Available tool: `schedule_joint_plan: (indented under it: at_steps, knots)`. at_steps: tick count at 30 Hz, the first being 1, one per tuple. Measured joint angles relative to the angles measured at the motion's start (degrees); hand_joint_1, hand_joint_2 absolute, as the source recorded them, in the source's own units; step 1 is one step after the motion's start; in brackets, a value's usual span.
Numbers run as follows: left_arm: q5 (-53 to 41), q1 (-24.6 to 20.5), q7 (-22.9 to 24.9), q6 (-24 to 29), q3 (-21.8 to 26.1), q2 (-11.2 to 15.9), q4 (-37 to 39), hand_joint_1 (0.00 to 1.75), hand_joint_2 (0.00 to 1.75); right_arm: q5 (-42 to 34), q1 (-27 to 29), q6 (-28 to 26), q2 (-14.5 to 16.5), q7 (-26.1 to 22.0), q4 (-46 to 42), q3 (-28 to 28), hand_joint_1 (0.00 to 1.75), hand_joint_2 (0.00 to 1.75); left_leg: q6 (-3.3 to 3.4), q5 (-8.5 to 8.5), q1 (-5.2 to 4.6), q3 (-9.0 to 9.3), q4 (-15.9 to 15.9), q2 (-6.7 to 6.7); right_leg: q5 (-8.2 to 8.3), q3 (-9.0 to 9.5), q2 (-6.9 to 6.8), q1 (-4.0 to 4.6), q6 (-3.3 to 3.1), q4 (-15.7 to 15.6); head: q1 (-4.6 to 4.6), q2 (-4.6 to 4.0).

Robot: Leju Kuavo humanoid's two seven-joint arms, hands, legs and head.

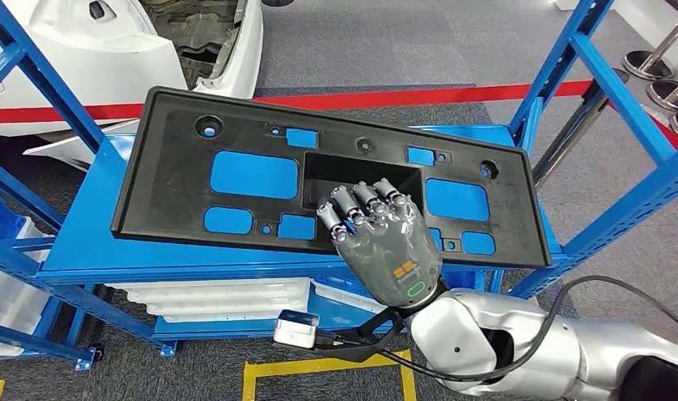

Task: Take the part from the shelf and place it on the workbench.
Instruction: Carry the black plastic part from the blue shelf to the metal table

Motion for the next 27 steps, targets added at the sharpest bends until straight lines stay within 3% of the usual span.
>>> schedule_joint_plan:
  at_steps: [1,3,5,9,11,13,14,15,16,19,20,24,25,27]
  knots:
    - [0.01,0.02,0.0,0.0,0.0,-0.01,0.0,0.0,1.75,0.0,-0.04,0.07,0.0,0.0,0.0,0.08,1.75,1.75,-0.08,0.02,0.08,-0.09,0.18,0.0,1.45,1.38,-0.03,-0.13,0.14,-2.05,0.04,0.0]
    - [0.01,0.01,-0.01,0.0,0.0,-0.03,0.0,0.0,1.75,0.0,-0.19,0.14,0.01,0.01,0.01,0.18,1.75,1.75,-0.41,-0.06,0.17,-0.3,0.69,-0.04,4.78,5.55,-0.06,-0.32,0.3,-9.67,0.18,0.0]
    - [0.02,-0.02,-0.01,0.0,0.0,-0.04,0.0,0.0,1.75,0.0,-0.36,0.14,0.05,0.02,0.01,0.26,1.75,1.75,-0.99,0.02,-0.01,-0.91,1.33,-0.13,6.04,7.49,0.05,-0.26,-0.26,-14.37,0.3,0.0]
    - [0.0,-0.01,0.01,0.0,0.01,-0.04,0.0,0.0,1.75,0.0,-0.18,-0.08,0.28,0.02,0.02,0.44,1.75,1.75,-2.22,-0.19,-0.1,-1.74,2.16,-0.22,6.7,6.88,0.09,-0.18,-2.07,-15.08,-0.06,0.0]
    - [-0.01,-0.13,0.08,0.0,0.02,-0.05,0.0,0.0,1.75,0.0,0.17,-0.37,0.71,0.0,0.02,0.48,1.75,1.75,-2.89,-3.3,0.1,-3.22,6.18,-0.24,7.19,6.51,-0.07,-0.32,-2.9,-15.29,-0.42,0.0]
    - [-0.02,-0.21,0.19,0.0,0.02,-0.07,0.0,0.0,1.75,0.0,0.71,-0.66,1.11,-0.04,0.04,0.54,1.75,1.75,-3.42,-7.46,0.31,-5.97,13.6,-0.23,7.53,5.91,-0.2,-0.22,-3.33,-15.25,-0.79,0.0]
    - [-0.02,-0.2,0.25,0.0,0.03,-0.07,0.0,0.0,1.75,0.0,1.03,-0.77,1.28,-0.07,0.08,0.56,1.75,1.75,-3.54,-8.59,0.37,-6.89,16.44,-0.23,7.68,5.64,-0.25,-0.17,-3.44,-15.22,-0.83,0.0]
    - [-0.02,-0.19,0.3,0.0,0.04,-0.07,0.0,0.0,1.75,0.0,1.36,-0.84,1.47,-0.1,0.12,0.59,1.75,1.75,-3.53,-8.64,0.39,-6.85,17.33,-0.23,7.82,5.43,-0.29,-0.14,-3.46,-15.18,-0.84,0.0]
    - [-0.02,-0.19,0.34,-0.01,0.06,-0.07,0.0,0.0,1.75,0.0,1.65,-0.89,1.67,-0.13,0.2,0.6,1.75,1.75,-3.41,-7.61,0.38,-5.61,15.83,-0.23,7.94,5.3,-0.29,-0.12,-3.42,-15.14,-0.85,0.0]
    - [-0.04,-0.32,0.42,-0.04,0.15,-0.07,0.0,0.0,1.75,0.0,2.14,-0.96,2.27,-0.17,0.38,0.6,1.75,1.75,-2.59,-3.12,0.23,0.97,4.07,-0.37,8.29,5.12,-0.24,-0.05,-2.99,-15.06,-0.89,0.0]
    - [-0.06,-0.36,0.44,-0.04,0.17,-0.07,0.0,0.0,1.75,0.0,2.25,-1.0,2.46,-0.21,0.43,0.6,1.75,1.75,-2.35,-2.51,0.12,2.05,1.61,-0.45,8.47,5.01,-0.24,-0.01,-2.71,-15.05,-0.89,0.0]
    - [-0.12,-0.33,0.6,-0.06,0.19,-0.14,0.0,0.0,1.75,0.0,3.1,-1.18,3.26,-0.37,0.66,0.5,1.75,1.75,-1.3,-1.51,0.08,2.09,-0.09,-0.37,8.54,4.66,-0.21,-0.07,-1.51,-14.88,-0.86,0.0]
    - [-0.16,-0.39,0.62,-0.09,0.2,-0.19,0.0,0.0,1.75,0.0,3.28,-1.23,3.45,-0.41,0.74,0.42,1.75,1.75,-0.89,-1.07,0.24,1.96,-0.44,-0.26,7.47,4.2,-0.17,-0.08,-1.3,-13.75,-0.73,0.0]
    - [-0.29,-0.48,0.68,-0.22,0.2,-0.29,0.0,0.0,1.75,0.0,3.65,-1.33,3.81,-0.51,0.92,0.23,1.75,1.75,-0.35,-0.38,0.36,1.38,-0.78,-0.07,3.59,2.08,-0.12,-0.06,-0.99,-8.36,-0.34,0.0]
